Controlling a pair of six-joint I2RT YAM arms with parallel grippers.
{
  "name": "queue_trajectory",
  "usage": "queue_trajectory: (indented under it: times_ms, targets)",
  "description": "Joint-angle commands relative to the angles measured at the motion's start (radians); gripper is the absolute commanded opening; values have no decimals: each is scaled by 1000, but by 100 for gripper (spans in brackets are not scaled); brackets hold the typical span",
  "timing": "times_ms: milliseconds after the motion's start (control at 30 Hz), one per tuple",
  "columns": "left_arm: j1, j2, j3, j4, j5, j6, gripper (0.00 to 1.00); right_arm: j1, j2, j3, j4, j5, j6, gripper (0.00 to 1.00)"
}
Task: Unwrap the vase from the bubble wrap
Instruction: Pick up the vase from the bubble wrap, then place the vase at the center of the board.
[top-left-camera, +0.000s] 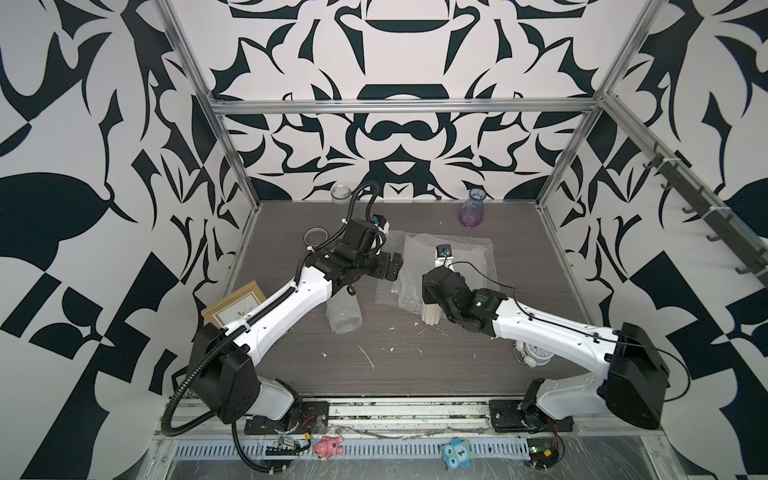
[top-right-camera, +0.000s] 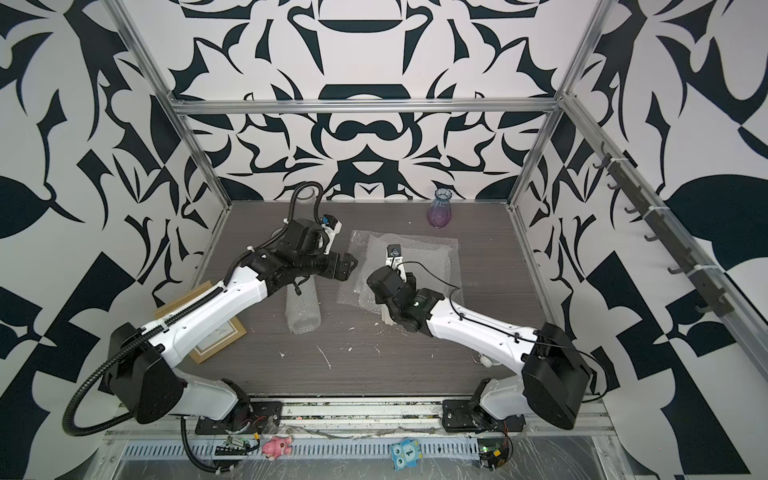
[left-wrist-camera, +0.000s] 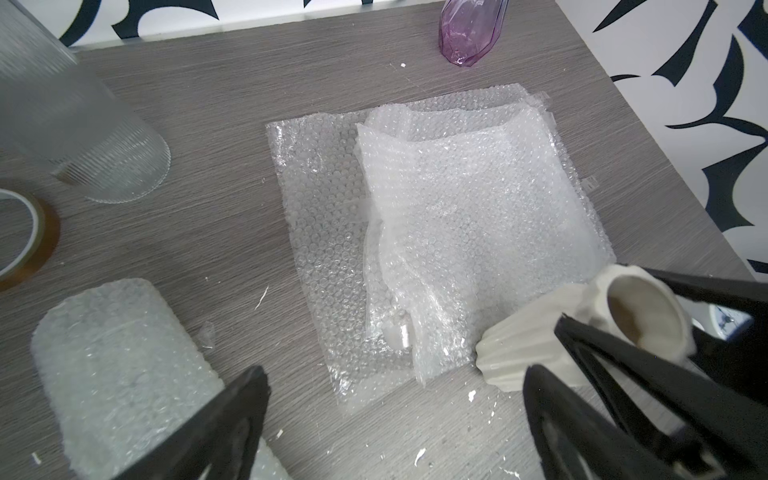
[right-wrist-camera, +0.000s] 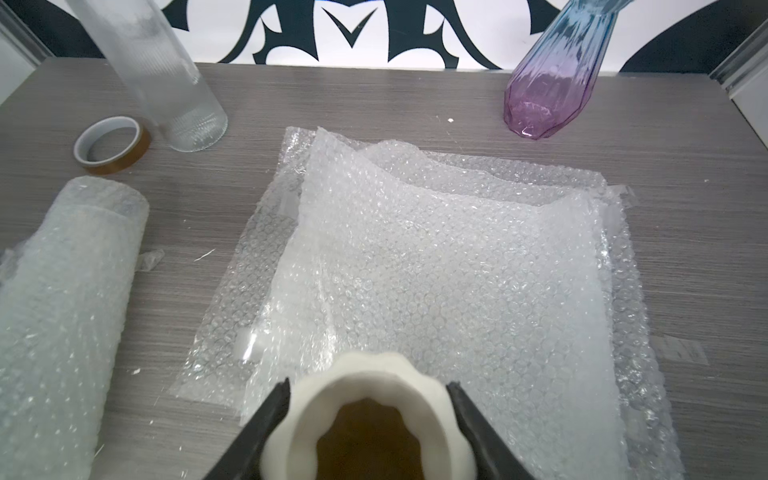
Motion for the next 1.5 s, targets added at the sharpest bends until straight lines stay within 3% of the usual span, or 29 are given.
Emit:
queue_trajectory:
  times_ms: [0,400,733,833,1000,1467]
  targets:
    - [-2,-35,-6,11,-7,-1,99,39,-84,-45,110,93,-32,27]
    - [-1,-53,-8,14,-3,-4,99,96,-277,-129,204,132,-191,27]
    - [-2,-40,-5,11,-1,-5,99,74,-336,17,136,185,-291,27]
    - [-2,-40,-5,11,3,-7,99,-1,-312,58,137,134,-295,27]
    - [-2,-40,-6,11,2,-7,99,-212,-233,94,209,-51,-272,26]
    - [0,-33,-6,12,20,-13,99,-605,64,214,483,-129,-283,25]
